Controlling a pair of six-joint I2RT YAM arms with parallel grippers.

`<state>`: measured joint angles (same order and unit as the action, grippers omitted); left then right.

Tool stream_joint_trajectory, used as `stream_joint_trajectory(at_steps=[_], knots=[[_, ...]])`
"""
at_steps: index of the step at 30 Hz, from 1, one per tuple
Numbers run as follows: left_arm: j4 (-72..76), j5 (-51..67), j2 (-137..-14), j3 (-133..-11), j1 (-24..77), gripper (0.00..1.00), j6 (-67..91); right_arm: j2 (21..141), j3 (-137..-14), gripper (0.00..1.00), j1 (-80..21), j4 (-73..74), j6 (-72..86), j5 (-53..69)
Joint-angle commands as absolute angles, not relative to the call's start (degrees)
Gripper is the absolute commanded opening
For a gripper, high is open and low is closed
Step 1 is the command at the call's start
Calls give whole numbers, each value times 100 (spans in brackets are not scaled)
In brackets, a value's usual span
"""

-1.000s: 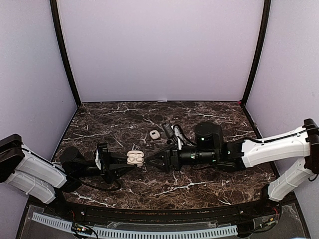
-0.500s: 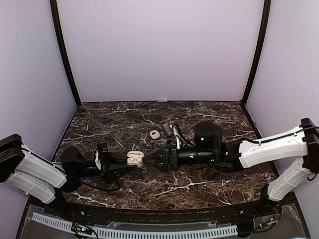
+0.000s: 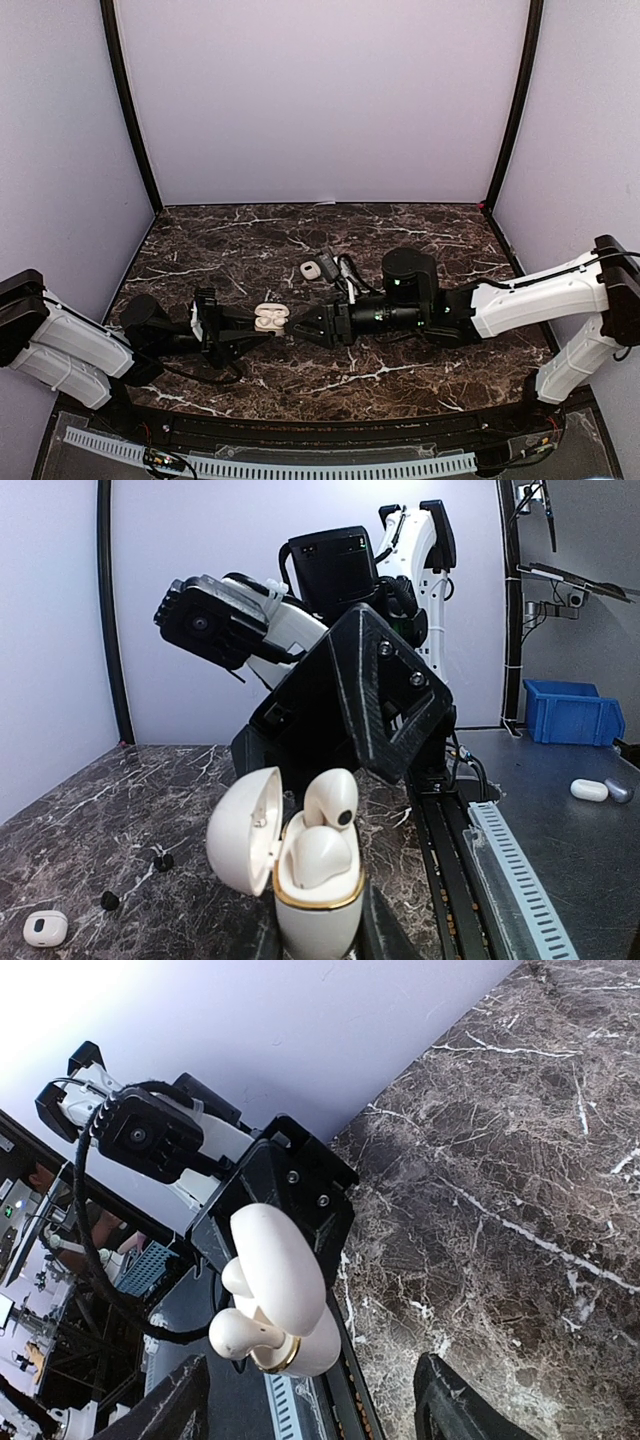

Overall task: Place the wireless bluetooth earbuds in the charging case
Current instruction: Adjust the right earbud in the right side groove of the charging case.

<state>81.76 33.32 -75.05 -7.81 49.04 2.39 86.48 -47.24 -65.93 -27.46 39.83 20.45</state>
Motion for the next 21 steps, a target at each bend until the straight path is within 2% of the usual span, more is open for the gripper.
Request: stream_joint_trajectory(at_steps=[1, 10, 17, 21], knots=[[8332, 3414, -7365, -760, 4922, 0, 224, 8714, -4920, 68, -6556, -3027, 4088, 2133], [8284, 3443, -7374, -775, 4922, 0, 202, 8774, -4992, 74, -6554, -3148, 4215, 2168], [8289, 3469, -7367, -782, 4922, 0, 185, 8949, -5069, 68, -6505, -3108, 4386, 2119], [8284, 3480, -7353, -774, 4922, 0, 185, 9036, -5026, 60, -6454, -3107, 4508, 2122]])
